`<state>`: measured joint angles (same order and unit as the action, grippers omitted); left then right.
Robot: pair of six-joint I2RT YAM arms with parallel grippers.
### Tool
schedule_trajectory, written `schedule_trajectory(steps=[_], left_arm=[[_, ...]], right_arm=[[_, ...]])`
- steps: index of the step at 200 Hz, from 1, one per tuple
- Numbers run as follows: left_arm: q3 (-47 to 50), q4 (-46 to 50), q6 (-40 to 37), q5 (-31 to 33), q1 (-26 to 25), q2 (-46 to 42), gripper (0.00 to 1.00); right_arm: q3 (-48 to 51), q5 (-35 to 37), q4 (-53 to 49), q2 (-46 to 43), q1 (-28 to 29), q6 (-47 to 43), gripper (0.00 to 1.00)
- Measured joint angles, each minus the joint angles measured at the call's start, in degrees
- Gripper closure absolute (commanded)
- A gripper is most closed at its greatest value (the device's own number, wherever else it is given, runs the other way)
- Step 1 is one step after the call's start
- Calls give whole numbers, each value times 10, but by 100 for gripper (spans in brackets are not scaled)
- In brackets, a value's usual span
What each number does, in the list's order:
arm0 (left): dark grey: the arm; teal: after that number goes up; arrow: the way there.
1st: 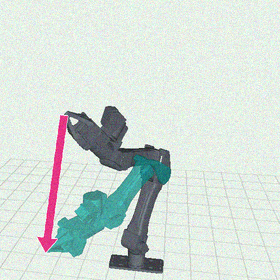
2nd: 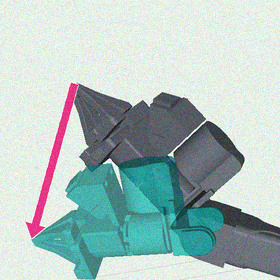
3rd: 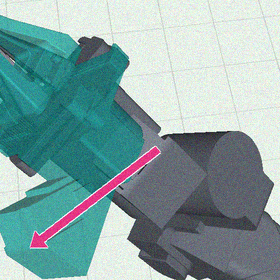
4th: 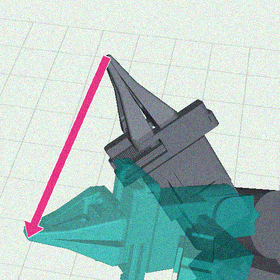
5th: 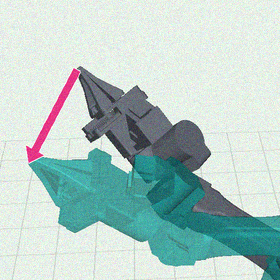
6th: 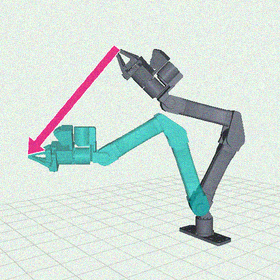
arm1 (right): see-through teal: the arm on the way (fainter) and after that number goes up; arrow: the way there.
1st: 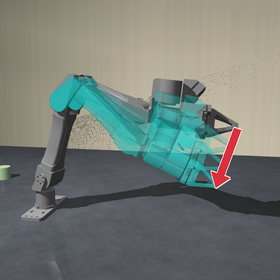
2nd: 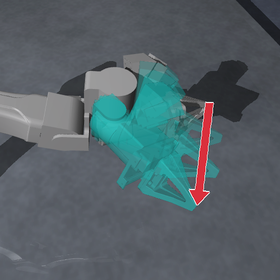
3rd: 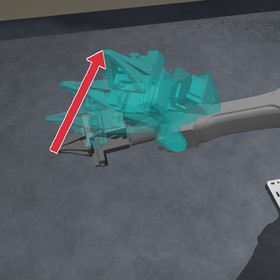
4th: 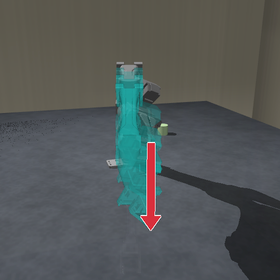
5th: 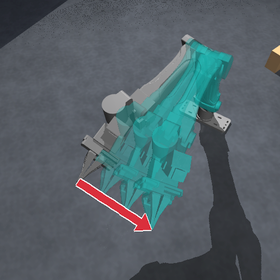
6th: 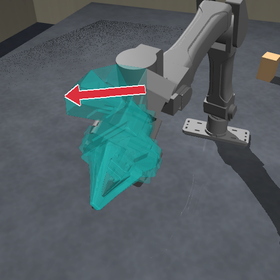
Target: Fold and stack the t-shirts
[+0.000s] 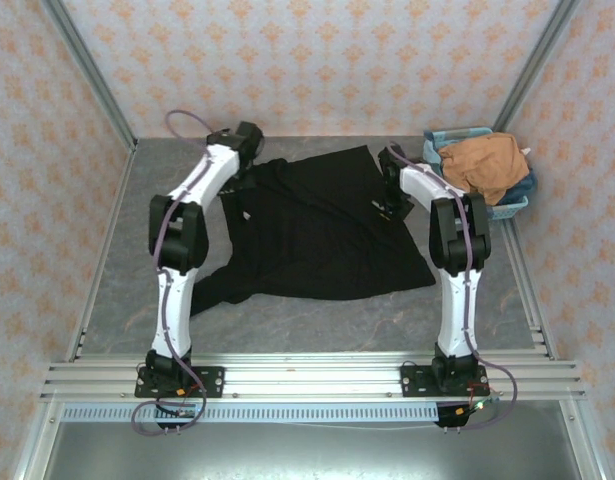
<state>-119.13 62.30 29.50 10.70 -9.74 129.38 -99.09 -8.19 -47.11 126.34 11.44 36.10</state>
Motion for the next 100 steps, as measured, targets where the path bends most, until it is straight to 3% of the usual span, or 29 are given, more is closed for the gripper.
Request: schedule_trajectory(steps=[91, 100], left_arm=[[-15, -13, 9, -8, 177, -26, 100], [-26, -13, 14, -6, 188, -23, 85]], right_arm=[[-194, 36, -84, 110, -14, 2, 100], [-212, 33, -89, 118, -14, 0, 100]])
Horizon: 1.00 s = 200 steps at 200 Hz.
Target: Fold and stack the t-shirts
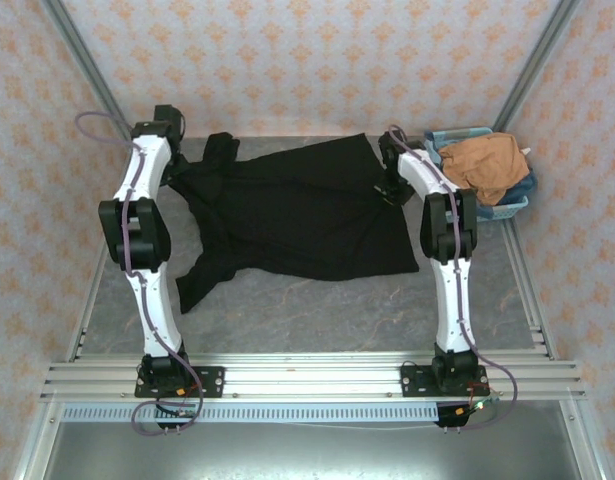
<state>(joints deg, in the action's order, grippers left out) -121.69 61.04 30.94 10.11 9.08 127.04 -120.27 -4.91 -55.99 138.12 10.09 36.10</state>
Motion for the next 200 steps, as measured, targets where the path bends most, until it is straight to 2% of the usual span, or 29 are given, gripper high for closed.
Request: schedule_trajectory(steps=[8, 20, 35, 48, 71, 82, 93, 105, 126, 150, 166, 191, 200], left_arm=[[-7, 0, 3, 6, 7, 1, 56], [-14, 0, 7, 20, 11, 1, 37], [-15, 6, 12, 41, 7, -1, 33], [5, 12, 16, 54, -3, -14, 33], [132, 18, 24, 52, -33, -91, 43], [217, 15, 28, 24, -52, -148, 47], [291, 11, 26, -10, -71, -200, 47], [347, 10, 26, -43, -94, -237, 43], [408, -3, 21, -92, -124, -247, 40], [458, -24, 18, -119, -134, -225, 42], [477, -36, 13, -127, -135, -215, 52], [485, -47, 5, -132, -146, -212, 87], [488, -51, 9, -132, -154, -213, 95]], right_arm=[[-13, -2, -3, 4, 2, -3, 91], [-29, -4, -7, 6, 5, -9, 76], [-42, -2, -11, 2, 11, -24, 59], [-40, 4, -15, -9, 20, -31, 54], [21, 12, -9, -68, 46, -40, 53], [59, 11, -5, -107, 65, -41, 53], [96, 8, 4, -143, 88, -42, 50], [132, -5, 22, -175, 113, -45, 46], [180, -46, 51, -196, 150, -47, 43], [217, -87, 67, -183, 162, -47, 43], [225, -98, 70, -164, 158, -47, 43], [227, -101, 71, -139, 152, -45, 46], [227, -101, 72, -132, 150, -43, 48]])
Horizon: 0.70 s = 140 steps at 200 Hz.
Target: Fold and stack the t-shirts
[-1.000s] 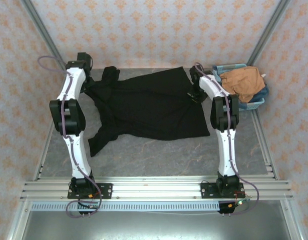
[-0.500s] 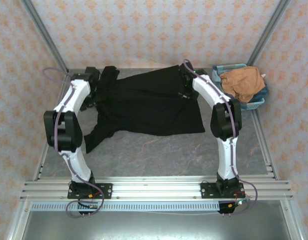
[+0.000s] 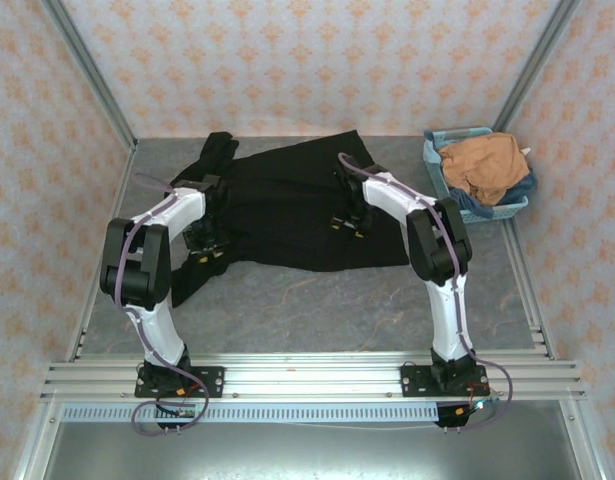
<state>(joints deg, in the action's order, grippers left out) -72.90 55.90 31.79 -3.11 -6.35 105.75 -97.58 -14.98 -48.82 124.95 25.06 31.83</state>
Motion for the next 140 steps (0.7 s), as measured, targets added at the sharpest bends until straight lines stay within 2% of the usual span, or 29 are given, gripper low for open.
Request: schedule_trajectory(steps=[7, 43, 84, 113, 126, 140], left_arm=[[3, -2, 3, -1, -6, -1, 100], [27, 1, 30, -12, -45, -44, 100], [41, 2, 92, -38, -101, -87, 99], [56, -19, 146, -72, -169, -88, 94], [55, -32, 162, -93, -202, -87, 87], [52, -45, 173, -118, -232, -84, 66]], right_arm=[[0, 2, -1, 3, -2, 3, 50], [-5, 11, -4, 7, -18, 17, 60], [-28, 16, -5, 21, -50, 22, 60], [-52, 19, -9, 36, -59, 21, 60], [-57, 24, -11, 39, -60, 20, 60], [-58, 28, -13, 40, -59, 17, 57]])
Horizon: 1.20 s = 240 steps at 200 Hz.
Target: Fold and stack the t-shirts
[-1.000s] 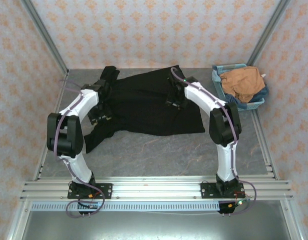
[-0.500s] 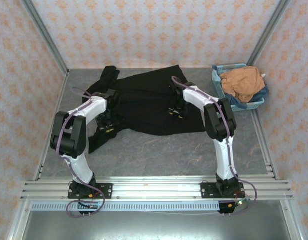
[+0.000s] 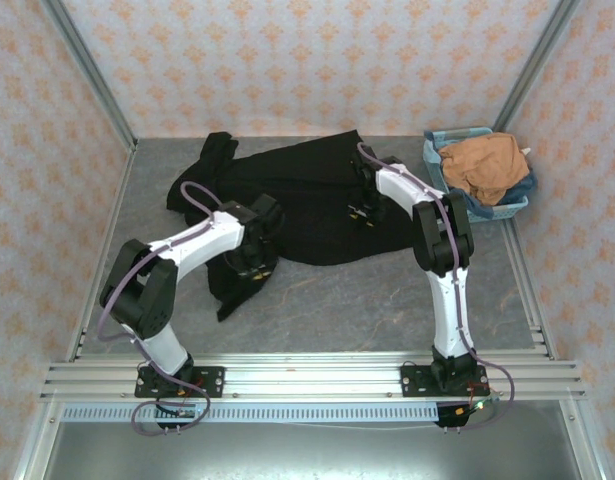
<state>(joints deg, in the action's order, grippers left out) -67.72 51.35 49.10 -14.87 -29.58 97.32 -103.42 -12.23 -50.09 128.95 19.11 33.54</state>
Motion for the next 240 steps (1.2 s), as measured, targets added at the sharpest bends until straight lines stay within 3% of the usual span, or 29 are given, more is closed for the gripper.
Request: schedule_trajectory(steps=[12, 22, 41, 79, 97, 119, 192, 209, 240], left_arm=[[-1, -7, 7, -17, -18, 3, 50], [0, -6, 13, -26, -26, 3, 44], [21, -1, 19, -14, -27, -24, 44], [123, 45, 54, 16, -13, -188, 46], [181, 46, 81, 7, -12, -226, 45], [224, 45, 110, -5, -24, -221, 43], [226, 10, 133, -10, -68, -104, 41], [224, -2, 132, -11, -68, -93, 47], [212, -21, 123, -17, -70, -60, 78]], right_arm=[[0, 1, 0, 0, 0, -3, 55], [0, 3, 0, 0, 0, -7, 53], [0, 5, 0, -1, 0, -14, 50], [48, 15, 11, -33, 0, -31, 45], [87, 17, 10, -65, 0, -41, 42], [127, 16, 13, -114, 2, -53, 40], [193, -12, 18, -234, 17, -62, 38], [204, -18, 18, -245, 17, -62, 38], [229, -24, 19, -274, 17, -57, 38]])
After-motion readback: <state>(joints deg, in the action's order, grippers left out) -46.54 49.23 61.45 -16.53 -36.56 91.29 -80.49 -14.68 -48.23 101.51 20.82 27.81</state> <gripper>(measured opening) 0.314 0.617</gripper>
